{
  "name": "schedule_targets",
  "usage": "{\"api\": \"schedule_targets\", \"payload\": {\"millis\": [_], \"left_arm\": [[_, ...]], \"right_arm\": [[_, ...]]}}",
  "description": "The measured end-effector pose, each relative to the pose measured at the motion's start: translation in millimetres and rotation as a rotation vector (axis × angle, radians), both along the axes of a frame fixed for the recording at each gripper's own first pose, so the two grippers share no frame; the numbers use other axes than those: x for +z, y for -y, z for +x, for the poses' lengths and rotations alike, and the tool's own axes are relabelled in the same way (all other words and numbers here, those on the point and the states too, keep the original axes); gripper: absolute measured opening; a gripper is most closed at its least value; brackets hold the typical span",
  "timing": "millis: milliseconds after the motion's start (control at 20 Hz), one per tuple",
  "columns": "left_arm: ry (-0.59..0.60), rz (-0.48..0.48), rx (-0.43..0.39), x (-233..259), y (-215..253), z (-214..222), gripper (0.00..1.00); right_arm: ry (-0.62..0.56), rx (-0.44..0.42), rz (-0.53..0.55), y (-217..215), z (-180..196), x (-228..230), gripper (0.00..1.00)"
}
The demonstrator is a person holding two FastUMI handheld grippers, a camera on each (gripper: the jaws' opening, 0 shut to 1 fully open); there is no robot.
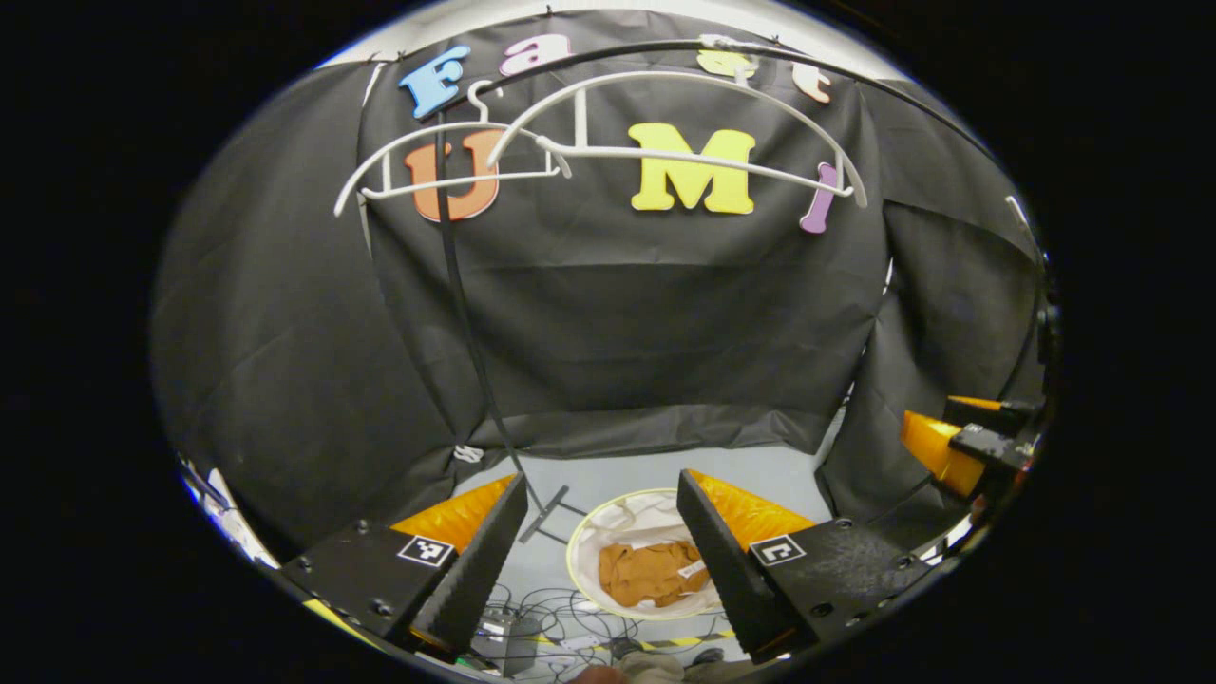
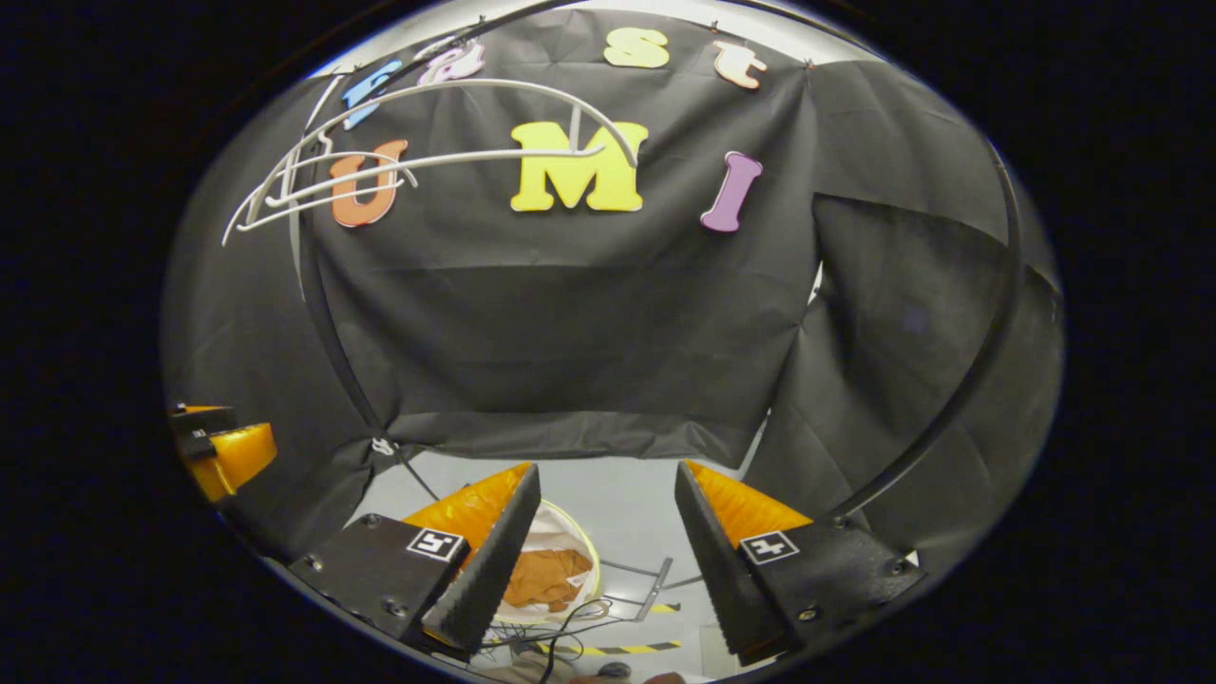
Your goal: Grasp the clothes on the hanger with both hands and then place them into the laundry hamper below.
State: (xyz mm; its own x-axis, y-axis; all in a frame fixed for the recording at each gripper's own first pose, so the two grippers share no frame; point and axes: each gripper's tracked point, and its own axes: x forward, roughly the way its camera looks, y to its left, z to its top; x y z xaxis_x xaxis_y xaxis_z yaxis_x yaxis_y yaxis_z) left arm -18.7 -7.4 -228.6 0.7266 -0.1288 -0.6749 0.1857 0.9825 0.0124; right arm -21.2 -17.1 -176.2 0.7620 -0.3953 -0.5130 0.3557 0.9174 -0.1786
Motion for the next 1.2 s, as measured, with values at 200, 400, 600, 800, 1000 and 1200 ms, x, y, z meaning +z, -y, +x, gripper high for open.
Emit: {"api": "schedule_targets", "payload": {"millis": [200, 400, 600, 800, 1000, 1200], "left_arm": [[0.132, 0.000, 0.053, 42.7, 9.4, -8.7, 0.97], [0.303, -0.031, 0.056, 106.5, 30.4, -20.4, 0.92], [0.422, -0.032, 0.048, 157.8, 43.6, -40.1, 0.93], [0.540, -0.057, 0.052, 219.7, 40.7, -68.0, 0.94], [0.706, -0.065, 0.065, 284.8, 22.4, -103.3, 0.94], [0.807, -0.087, 0.105, 312.4, 2.2, -141.5, 0.94]], "right_arm": [[0.106, 0.076, -0.011, 6.6, -30.4, 45.6, 1.00], [0.262, 0.145, -0.015, 18.0, -64.3, 113.5, 0.97], [0.400, 0.170, -0.053, 34.7, -90.8, 167.3, 1.00], [0.527, 0.211, -0.102, 38.1, -121.2, 224.9, 1.00], [0.653, 0.274, -0.100, 26.0, -154.8, 263.6, 0.98], [0.764, 0.321, -0.094, 20.4, -190.1, 285.7, 1.00]]}}
